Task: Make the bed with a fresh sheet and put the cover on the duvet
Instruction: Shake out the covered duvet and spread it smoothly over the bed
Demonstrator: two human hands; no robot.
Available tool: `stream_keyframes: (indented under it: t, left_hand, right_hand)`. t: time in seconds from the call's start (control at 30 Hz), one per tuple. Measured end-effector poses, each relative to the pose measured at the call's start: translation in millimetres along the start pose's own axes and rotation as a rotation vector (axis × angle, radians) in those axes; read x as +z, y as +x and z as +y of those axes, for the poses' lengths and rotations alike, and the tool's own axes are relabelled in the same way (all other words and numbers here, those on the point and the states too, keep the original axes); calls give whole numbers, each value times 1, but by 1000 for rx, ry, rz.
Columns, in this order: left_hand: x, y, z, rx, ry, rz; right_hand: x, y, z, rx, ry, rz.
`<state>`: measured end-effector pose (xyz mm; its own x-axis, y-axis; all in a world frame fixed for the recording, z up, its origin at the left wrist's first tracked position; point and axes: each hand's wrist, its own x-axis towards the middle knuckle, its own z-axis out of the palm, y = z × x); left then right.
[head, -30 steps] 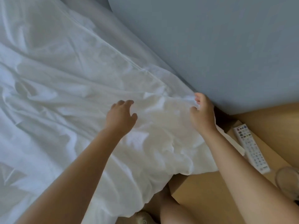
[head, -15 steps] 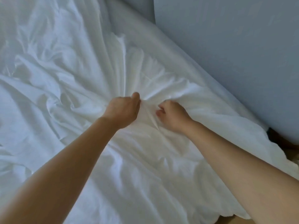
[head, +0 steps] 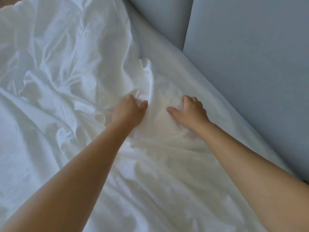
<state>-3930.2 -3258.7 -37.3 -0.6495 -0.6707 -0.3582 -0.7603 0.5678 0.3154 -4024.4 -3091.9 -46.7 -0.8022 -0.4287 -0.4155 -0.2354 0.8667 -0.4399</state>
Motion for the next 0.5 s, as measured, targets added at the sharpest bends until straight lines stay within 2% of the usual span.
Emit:
stream_keyframes:
  t: [0.07, 0.17, 0.23, 0.3, 0.37, 0.43, 0.5]
  left_hand:
    - [9, 13, 11, -89, 12, -42]
    - [15, 23, 21, -190, 10, -117]
    - [17, 27, 24, -165, -2, -118]
    - [19, 25, 29, -2, 79, -67]
    - [20, 22, 38, 144, 110, -14]
    - [22, 23, 48, 186, 73, -36]
    - [23, 27, 52, 169, 112, -109]
  right_hand:
    - [7, 10, -6, -69, -111, -21]
    - [16, 13, -12, -331, -273, 79]
    - [13, 18, -11, -375, -225, 150]
    - [5, 26, -3, -249, -22, 291]
    - [-4, 32, 11, -34, 182, 411]
    - [-3, 37, 23, 150, 270, 359]
    - [6, 43, 29, 234, 218, 221]
